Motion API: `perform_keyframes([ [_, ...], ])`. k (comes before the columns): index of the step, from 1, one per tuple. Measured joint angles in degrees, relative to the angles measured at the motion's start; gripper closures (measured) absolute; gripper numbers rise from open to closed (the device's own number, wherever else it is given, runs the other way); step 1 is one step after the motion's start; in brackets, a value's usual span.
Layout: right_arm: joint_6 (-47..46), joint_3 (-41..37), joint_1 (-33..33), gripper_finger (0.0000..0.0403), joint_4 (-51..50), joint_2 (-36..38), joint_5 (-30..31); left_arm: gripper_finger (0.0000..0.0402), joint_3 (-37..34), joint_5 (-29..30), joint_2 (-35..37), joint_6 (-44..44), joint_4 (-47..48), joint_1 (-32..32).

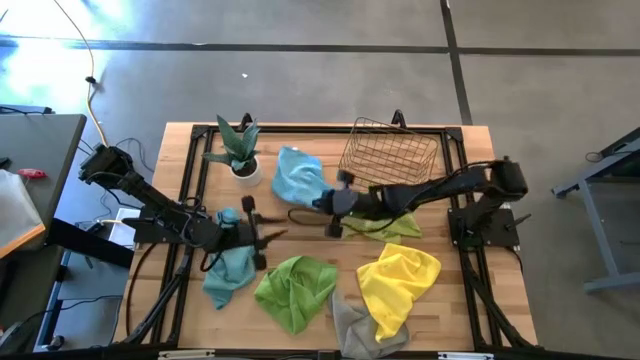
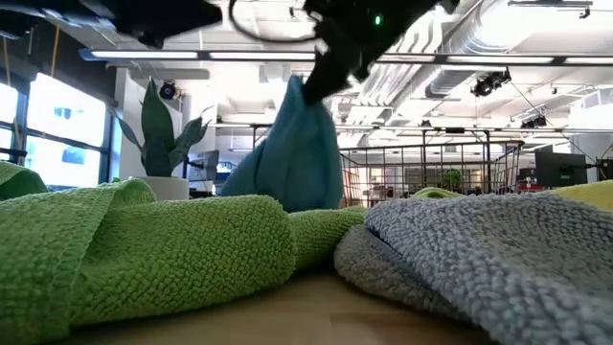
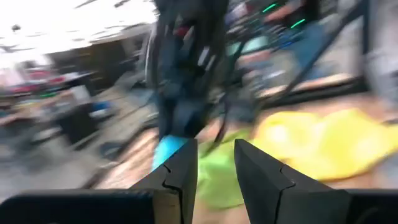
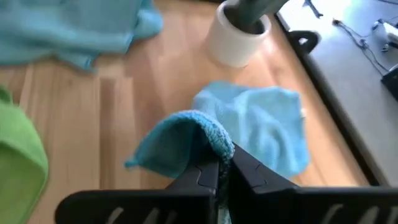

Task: Fold microfiber towels
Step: Fold the top blue towel

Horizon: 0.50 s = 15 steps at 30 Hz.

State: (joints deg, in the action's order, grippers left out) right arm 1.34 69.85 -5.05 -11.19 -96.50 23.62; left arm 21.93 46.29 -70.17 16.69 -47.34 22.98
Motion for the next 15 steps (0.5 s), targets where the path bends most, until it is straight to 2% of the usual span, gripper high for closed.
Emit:
perform_keyframes([
  [3, -0.39, 2.48, 1.16, 0.0402, -0.72, 2.52, 0.00, 0.0307, 0.02, 0.53, -0.87, 2.37, -0.16, -2.35],
  [7, -1.44, 7.17, 2.50, 0.0402, -4.10, 4.38, 0.18, 0.0307, 0.02, -2.34, -1.85, 5.02, -1.16, -5.75],
  [15, -1.37, 14.24, 5.15, 0.0403, -7.16, 4.31, 0.59, 0.0307, 1.54, -7.37, -2.30, 19.43, -9.74, -11.20],
])
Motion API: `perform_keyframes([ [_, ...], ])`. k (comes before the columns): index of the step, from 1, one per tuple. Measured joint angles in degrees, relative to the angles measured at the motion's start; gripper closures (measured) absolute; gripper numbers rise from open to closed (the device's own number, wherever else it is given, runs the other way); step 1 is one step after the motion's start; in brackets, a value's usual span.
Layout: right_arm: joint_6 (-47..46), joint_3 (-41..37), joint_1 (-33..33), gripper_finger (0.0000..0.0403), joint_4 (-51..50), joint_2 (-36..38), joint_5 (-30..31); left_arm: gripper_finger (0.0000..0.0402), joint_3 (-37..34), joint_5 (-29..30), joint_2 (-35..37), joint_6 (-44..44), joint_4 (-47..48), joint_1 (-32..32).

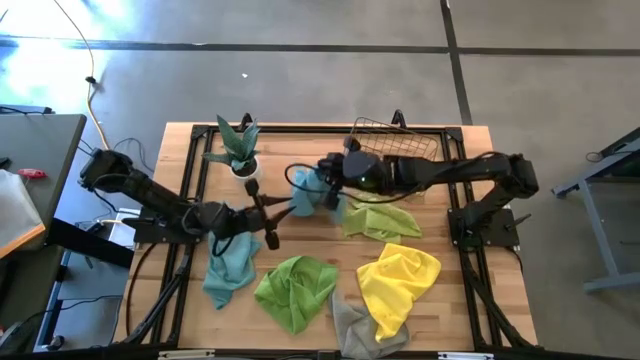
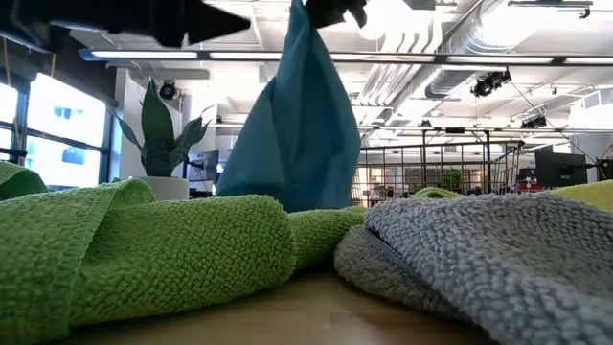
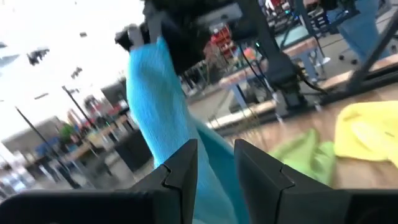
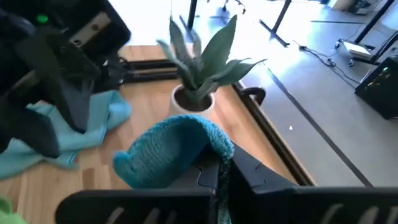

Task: Fold microfiber towels
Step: Fold the top blue towel

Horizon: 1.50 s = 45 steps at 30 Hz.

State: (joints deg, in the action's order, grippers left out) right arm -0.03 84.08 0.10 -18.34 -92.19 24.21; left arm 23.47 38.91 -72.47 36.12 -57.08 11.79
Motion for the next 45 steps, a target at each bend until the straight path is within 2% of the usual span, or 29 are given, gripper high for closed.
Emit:
perform_keyframes([
  [5, -0.78, 4.40, 2.94, 0.0403, -0.48, -0.05, -0.62, 0.0307, 4.88, -3.54, -0.14, 9.31, 0.17, -3.84],
  [13, -8.30, 6.26, 5.89, 0.0403, -2.13, -0.08, -1.48, 0.0307, 9.72, -4.03, -0.42, 9.69, 0.67, -8.55],
  [18, -12.64, 6.22, 8.09, 0.0403, -0.15, -0.73, -12.59, 0.0307, 9.78, -3.97, -0.42, 12.09, 2.18, -10.11],
  [21, -14.82, 6.22, 8.97, 0.0403, 1.11, -0.60, -16.38, 0.0304, 9.78, -3.80, -0.99, 12.11, 2.99, -10.65],
  [29, -14.97, 6.22, 9.02, 0.0403, 3.04, -0.64, -16.96, 0.0249, 9.74, -3.76, -4.82, 14.03, 3.32, -11.14],
  [34, -16.04, 6.22, 9.02, 0.0403, 3.40, -0.64, -17.23, 0.0214, 12.13, -2.29, -6.72, 15.02, -0.56, -11.86],
  [42, -16.04, 6.22, 8.87, 0.0403, 5.94, -0.64, -17.33, 0.0209, 21.62, -1.63, -12.15, 16.27, -3.07, -13.47],
  [45, -16.46, 6.22, 8.96, 0.0403, 5.64, -0.60, -16.95, 0.0209, 25.08, 2.11, -15.06, 19.37, -3.06, -13.58],
])
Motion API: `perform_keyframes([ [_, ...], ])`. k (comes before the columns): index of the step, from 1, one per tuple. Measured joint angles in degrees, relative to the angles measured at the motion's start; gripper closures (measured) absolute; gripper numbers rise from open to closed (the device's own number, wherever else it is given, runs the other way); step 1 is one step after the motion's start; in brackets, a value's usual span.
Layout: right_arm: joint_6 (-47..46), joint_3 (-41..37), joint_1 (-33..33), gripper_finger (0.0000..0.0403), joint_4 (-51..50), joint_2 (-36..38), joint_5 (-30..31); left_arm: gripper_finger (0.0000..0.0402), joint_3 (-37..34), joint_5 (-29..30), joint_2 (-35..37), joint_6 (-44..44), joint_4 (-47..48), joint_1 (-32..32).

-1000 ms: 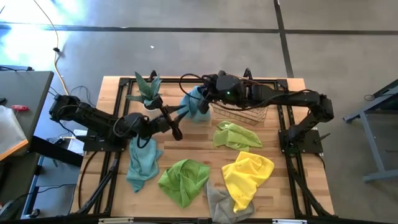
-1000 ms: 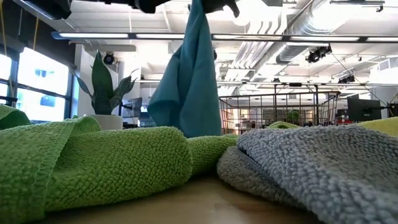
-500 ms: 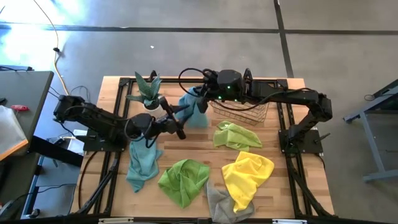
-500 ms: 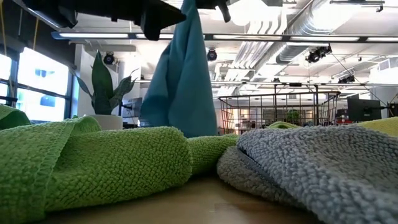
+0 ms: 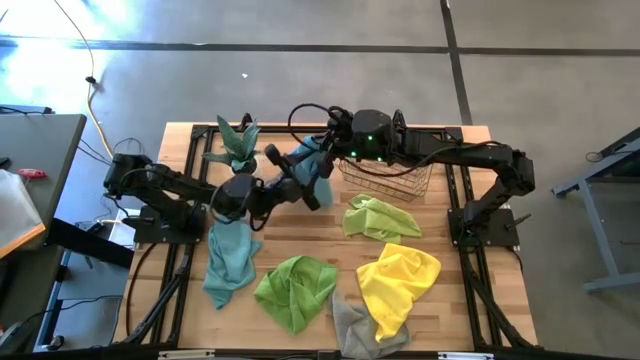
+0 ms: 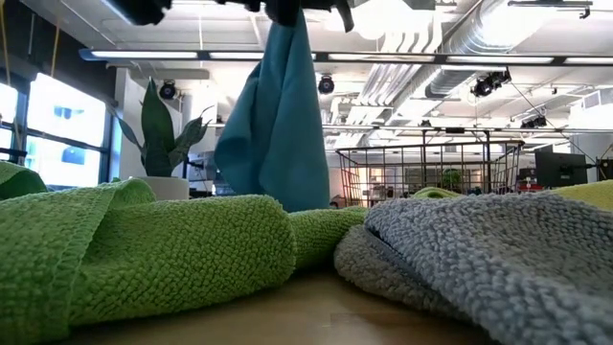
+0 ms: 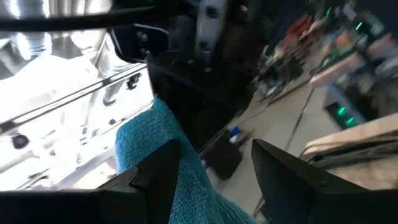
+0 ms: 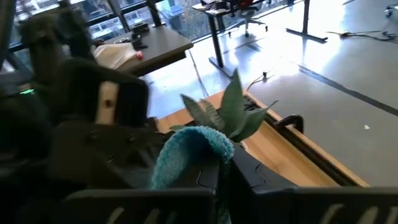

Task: Fold microfiber towels
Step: Fold the top blue towel

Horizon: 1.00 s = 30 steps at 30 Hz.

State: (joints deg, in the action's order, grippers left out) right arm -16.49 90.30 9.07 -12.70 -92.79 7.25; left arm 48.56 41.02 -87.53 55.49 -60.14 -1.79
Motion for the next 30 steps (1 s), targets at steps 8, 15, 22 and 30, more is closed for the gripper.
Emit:
perform_keyframes([
  [8, 0.12, 0.00, 0.09, 0.0403, -2.92, 0.00, 0.49, 0.0209, 4.57, 13.33, -3.60, 5.07, 0.15, 0.47],
  [15, 1.49, -0.02, -0.15, 0.0402, -4.74, 0.00, -0.80, 0.0209, 4.61, 21.40, -3.21, 6.21, -0.10, 0.69],
  [22, 2.28, -0.02, -0.16, 0.0402, -5.58, -0.02, -1.43, 0.0209, 4.61, 28.21, -3.21, 5.58, 0.19, 0.63],
  [30, 5.35, -0.02, -0.15, 0.0402, -6.00, -0.02, -1.47, 0.0209, 4.61, 29.24, -3.19, 4.70, 0.24, 3.12],
])
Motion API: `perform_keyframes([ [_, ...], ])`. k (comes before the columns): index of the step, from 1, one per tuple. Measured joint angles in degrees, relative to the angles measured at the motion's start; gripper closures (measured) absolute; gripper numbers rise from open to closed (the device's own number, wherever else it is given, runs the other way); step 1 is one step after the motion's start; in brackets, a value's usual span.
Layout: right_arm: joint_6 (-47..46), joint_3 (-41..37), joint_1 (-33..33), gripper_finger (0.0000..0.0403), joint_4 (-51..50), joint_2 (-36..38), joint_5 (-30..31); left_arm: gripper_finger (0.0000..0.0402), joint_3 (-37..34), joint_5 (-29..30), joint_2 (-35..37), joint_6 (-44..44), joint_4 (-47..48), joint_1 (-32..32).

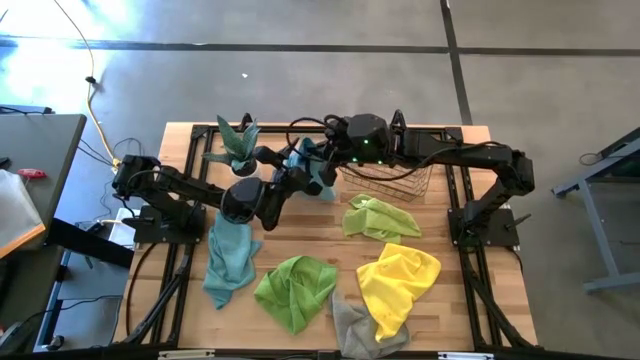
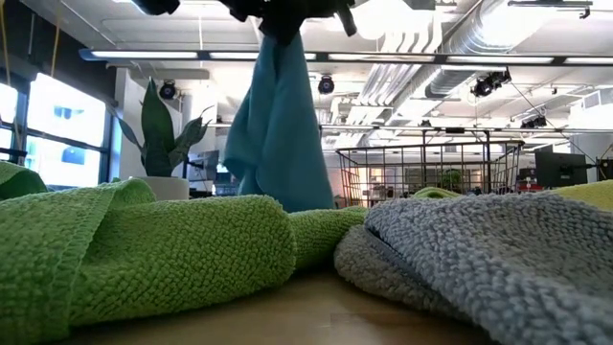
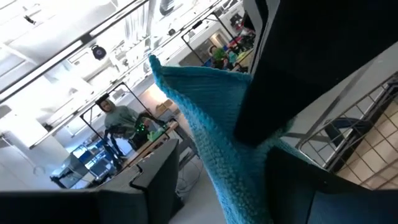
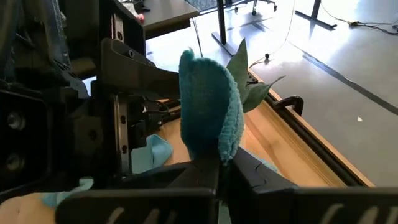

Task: Fold microfiber towels
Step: Fold the top blue towel

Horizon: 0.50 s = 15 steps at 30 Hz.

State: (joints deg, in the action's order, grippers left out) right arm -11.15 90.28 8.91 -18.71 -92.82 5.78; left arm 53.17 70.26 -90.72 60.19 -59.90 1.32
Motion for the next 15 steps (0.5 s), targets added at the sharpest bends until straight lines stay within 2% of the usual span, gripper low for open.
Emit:
perform_keyframes([
  [4, 2.89, 0.00, 0.24, 0.0402, 0.01, 0.00, 0.69, 0.0209, -0.02, -0.25, 0.00, -1.35, 0.03, 2.07],
  [9, 12.14, 0.00, 0.41, 0.0402, -0.67, 0.00, 2.29, 0.0209, -0.02, -0.80, 0.02, -3.11, 0.04, 4.09],
  [15, 15.85, 0.00, -1.09, 0.0402, -2.97, 0.00, 2.59, 0.0209, -0.04, 0.91, 0.04, -7.68, 2.19, 3.10],
])
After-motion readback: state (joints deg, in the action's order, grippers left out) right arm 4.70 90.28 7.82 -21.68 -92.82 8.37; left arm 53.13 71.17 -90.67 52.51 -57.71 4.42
